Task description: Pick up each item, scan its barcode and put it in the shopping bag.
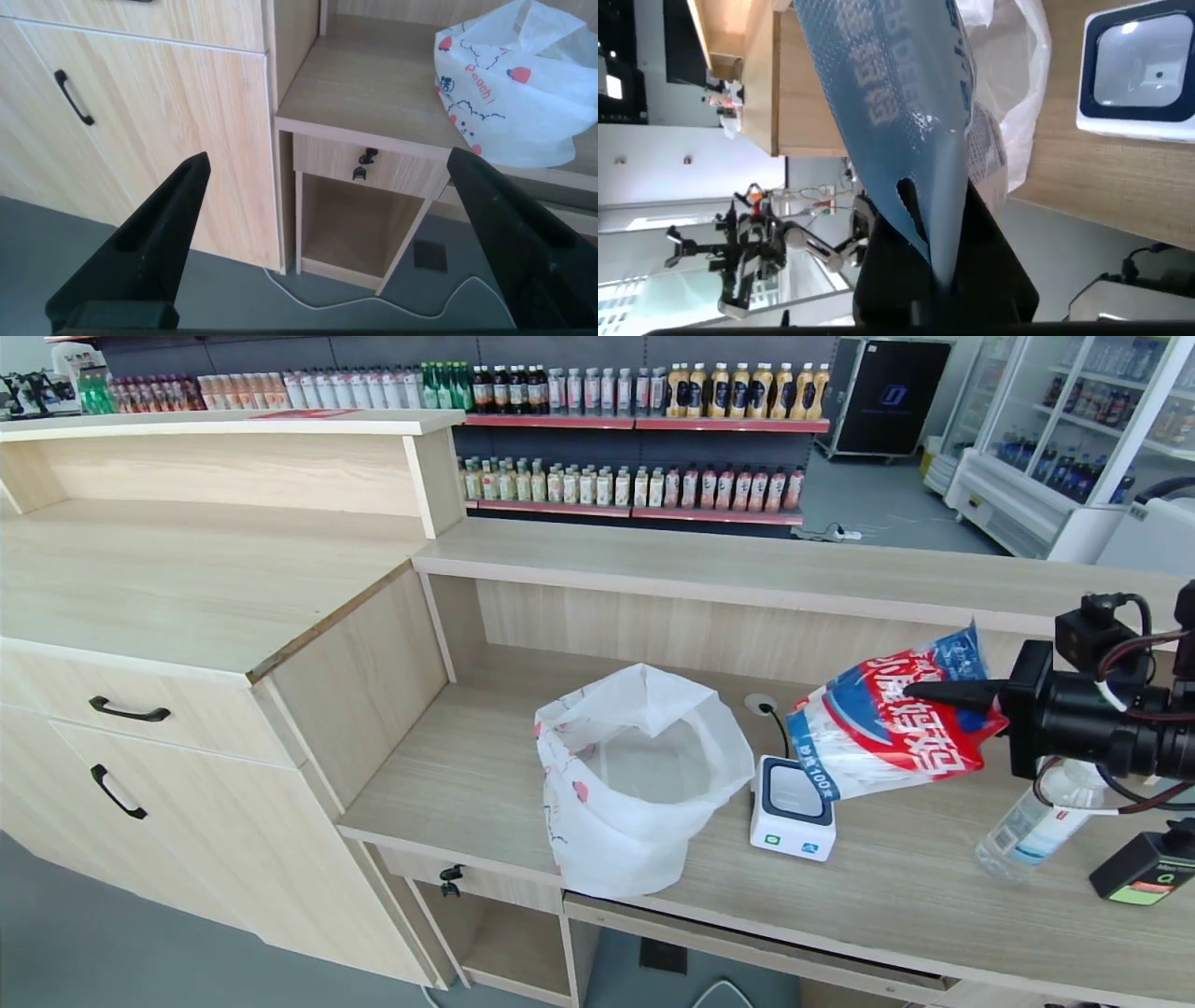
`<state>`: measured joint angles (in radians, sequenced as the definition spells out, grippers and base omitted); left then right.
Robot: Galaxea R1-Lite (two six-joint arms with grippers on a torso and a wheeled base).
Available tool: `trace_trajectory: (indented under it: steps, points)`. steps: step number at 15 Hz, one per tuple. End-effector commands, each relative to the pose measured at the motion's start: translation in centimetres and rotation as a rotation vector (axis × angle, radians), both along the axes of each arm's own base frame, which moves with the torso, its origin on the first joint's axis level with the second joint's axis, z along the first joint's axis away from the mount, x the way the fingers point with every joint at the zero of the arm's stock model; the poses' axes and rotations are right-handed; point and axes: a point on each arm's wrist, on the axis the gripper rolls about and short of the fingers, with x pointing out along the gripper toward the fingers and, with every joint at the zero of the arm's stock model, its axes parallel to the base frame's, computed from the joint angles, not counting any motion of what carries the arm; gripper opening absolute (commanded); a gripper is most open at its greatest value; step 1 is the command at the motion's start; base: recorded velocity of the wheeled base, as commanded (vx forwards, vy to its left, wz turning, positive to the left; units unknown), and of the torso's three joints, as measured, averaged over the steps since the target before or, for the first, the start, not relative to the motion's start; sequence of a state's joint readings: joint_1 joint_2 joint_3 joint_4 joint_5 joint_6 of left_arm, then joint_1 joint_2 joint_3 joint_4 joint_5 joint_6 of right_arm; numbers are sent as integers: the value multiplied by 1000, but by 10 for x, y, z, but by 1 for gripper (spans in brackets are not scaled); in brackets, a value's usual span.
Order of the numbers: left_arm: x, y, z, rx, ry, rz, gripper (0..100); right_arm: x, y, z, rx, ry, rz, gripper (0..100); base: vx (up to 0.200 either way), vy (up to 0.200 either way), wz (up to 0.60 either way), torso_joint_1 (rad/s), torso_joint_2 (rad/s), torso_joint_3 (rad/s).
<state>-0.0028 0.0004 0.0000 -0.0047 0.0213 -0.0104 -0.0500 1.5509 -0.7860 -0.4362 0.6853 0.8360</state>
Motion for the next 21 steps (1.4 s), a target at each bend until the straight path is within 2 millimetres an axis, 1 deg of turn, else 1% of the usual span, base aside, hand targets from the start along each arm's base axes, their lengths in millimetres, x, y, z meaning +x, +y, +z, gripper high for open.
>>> trace_trajectory:
  steps: [1, 4, 6, 7, 8, 9, 11, 16, 18, 19, 20, 21]
  points:
    - [0, 0, 0, 0, 0, 1, 100, 8, -4, -9, 29, 48, -7, 0, 0, 0, 0, 0, 0, 0]
    - [0, 0, 0, 0, -2, 0, 100, 14, -10, -20, 40, 94, -24, 0, 0, 0, 0, 0, 0, 0]
    - [0, 0, 0, 0, 0, 0, 100, 16, -13, -24, 41, 106, -38, 0, 0, 0, 0, 0, 0, 0]
    - [0, 0, 0, 0, 0, 0, 100, 19, -16, -30, 42, 127, -44, 0, 0, 0, 0, 0, 0, 0]
    - [0, 0, 0, 0, 0, 0, 100, 21, -16, -32, 42, 132, -43, 0, 0, 0, 0, 0, 0, 0]
    - [0, 0, 0, 0, 0, 0, 100, 27, -16, -39, 23, 137, -36, 0, 0, 0, 0, 0, 0, 0]
    - [0, 0, 0, -2, 0, 0, 100, 34, -13, -43, -29, 106, 0, 0, 0, 0, 0, 0, 0, 0]
    - [0, 0, 0, 0, 0, 0, 100, 39, -10, -54, -18, 140, 36, 0, 0, 0, 0, 0, 0, 0]
    - [0, 0, 0, 0, -2, 0, 100, 49, -10, -56, -19, 140, 37, 0, 0, 0, 0, 0, 0, 0]
    - [0, 0, 0, 0, 0, 0, 100, 50, -11, -56, -19, 139, 37, 0, 0, 0, 0, 0, 0, 0]
    - [0, 0, 0, 0, -2, 0, 100, 59, -11, -56, -20, 129, 40, 0, 0, 0, 0, 0, 0, 0]
    - [0, 0, 0, -2, -2, 1, 100, 62, -9, -57, -21, 130, 46, 0, 0, 0, 0, 0, 0, 0]
